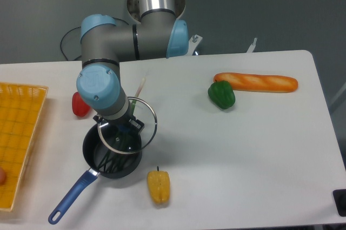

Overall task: Close the pot lid
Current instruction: 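Lower the glass lid onto the saucepan rim around the green onions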

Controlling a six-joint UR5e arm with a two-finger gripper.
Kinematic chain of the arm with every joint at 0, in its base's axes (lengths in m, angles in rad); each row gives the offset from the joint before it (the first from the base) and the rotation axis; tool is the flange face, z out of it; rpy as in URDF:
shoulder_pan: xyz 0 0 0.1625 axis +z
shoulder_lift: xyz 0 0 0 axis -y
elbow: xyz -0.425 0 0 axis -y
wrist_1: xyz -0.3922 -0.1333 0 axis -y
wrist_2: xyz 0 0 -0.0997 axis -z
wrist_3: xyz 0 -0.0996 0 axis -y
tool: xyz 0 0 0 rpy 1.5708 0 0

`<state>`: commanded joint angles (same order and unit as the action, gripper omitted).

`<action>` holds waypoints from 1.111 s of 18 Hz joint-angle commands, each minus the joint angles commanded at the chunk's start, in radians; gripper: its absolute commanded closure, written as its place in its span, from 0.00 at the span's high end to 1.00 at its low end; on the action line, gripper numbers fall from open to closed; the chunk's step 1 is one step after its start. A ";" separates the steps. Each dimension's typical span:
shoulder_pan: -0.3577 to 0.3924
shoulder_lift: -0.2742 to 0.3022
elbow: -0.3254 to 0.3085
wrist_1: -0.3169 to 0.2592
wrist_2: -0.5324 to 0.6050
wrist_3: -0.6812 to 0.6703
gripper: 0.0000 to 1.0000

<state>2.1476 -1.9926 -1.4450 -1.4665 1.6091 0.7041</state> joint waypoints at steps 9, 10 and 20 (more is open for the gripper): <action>-0.011 -0.009 0.008 0.002 -0.008 -0.009 0.58; -0.011 -0.011 0.009 0.002 -0.015 -0.015 0.58; -0.014 -0.040 0.035 0.040 -0.035 -0.043 0.58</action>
<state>2.1338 -2.0325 -1.4097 -1.4266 1.5739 0.6611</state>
